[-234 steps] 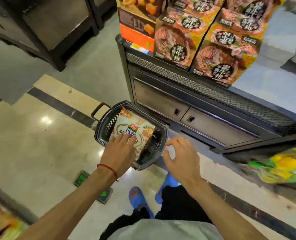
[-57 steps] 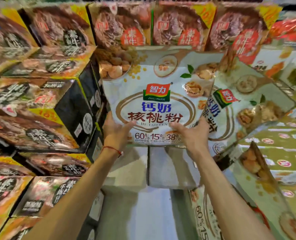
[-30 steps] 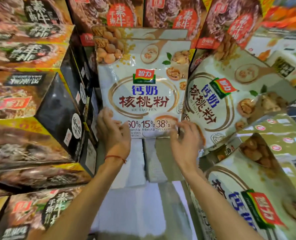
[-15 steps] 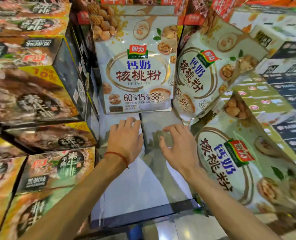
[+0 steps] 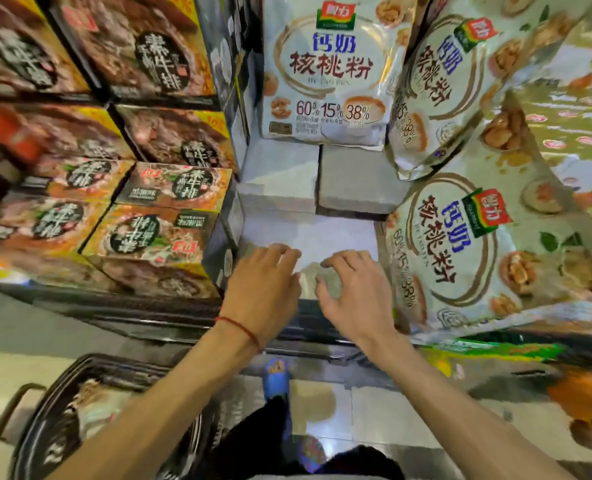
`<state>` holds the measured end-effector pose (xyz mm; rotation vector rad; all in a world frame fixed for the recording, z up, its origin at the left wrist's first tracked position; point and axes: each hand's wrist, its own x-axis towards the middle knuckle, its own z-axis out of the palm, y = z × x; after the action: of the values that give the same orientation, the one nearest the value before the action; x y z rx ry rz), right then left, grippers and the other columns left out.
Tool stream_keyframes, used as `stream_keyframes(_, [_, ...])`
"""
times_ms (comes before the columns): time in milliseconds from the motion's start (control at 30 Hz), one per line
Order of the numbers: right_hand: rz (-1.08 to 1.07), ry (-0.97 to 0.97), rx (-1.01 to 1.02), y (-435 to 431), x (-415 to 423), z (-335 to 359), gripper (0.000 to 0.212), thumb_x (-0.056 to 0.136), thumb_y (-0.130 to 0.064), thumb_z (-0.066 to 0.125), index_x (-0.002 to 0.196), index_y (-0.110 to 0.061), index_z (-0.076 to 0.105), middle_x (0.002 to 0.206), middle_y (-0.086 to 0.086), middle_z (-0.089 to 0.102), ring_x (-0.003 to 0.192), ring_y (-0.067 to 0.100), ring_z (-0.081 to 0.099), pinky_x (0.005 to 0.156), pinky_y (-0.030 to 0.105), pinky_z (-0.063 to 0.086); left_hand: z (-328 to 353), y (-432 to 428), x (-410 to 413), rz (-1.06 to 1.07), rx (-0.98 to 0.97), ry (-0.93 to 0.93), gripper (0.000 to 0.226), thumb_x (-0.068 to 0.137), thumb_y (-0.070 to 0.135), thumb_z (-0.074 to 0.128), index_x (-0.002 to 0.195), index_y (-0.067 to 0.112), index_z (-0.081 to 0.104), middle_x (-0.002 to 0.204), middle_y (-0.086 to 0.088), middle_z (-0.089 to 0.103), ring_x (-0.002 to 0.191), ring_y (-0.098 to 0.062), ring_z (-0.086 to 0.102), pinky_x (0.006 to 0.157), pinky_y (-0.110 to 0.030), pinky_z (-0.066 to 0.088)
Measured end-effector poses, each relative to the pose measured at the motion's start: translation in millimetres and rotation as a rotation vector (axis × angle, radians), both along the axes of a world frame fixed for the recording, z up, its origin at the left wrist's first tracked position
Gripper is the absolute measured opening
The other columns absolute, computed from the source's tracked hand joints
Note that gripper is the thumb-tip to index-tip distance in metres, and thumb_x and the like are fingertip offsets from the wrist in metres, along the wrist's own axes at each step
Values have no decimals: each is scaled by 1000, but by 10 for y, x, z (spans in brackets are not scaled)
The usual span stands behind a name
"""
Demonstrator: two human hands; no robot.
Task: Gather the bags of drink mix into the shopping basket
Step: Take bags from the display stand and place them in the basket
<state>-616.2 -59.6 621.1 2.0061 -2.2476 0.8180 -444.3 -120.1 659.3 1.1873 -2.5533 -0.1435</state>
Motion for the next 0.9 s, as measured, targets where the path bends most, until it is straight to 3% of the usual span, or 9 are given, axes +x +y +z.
stream_keyframes(200, [94,-59,88,487,579,-196,25,88,-36,65,104,-17,73,103,-1,68,99,24,61,81,40,50,-212,724,700,138,86,-94,33,87,27,47,112,13,63,103,-7,63,89,-34,60,66,-45,53])
stream_keyframes(300, [193,-38,126,714,900,-251,26,88,-37,64,104,-18,74,100,-1,69,97,24,62,81,40,52,-318,1064,1053,212,142,-141,30,89,26,56,116,15,62,106,-6,64,93,-31,60,71,-46,53])
stream_keyframes(500, [313,-50,193,1053,1598,-303,32,87,-41,60,105,-19,75,99,-3,69,95,23,61,78,39,50,-469,1574,1787,352,185,-157,24,95,30,51,117,21,58,108,-1,61,96,-27,57,78,-44,51])
stream_keyframes(700, [349,-80,186,1386,2484,-338,19,90,-36,65,101,-22,72,98,-7,67,94,18,59,80,36,50,-524,1979,2722,514,253,-144,25,97,33,49,117,20,59,113,-2,63,103,-26,59,85,-45,52])
stream_keyframes(900, [402,-46,185,1780,3528,-445,23,89,-37,61,99,-20,72,96,-5,67,94,20,59,78,37,50,-596,2355,3866,517,318,-183,34,98,34,49,129,21,56,122,-3,63,109,-28,58,88,-45,51])
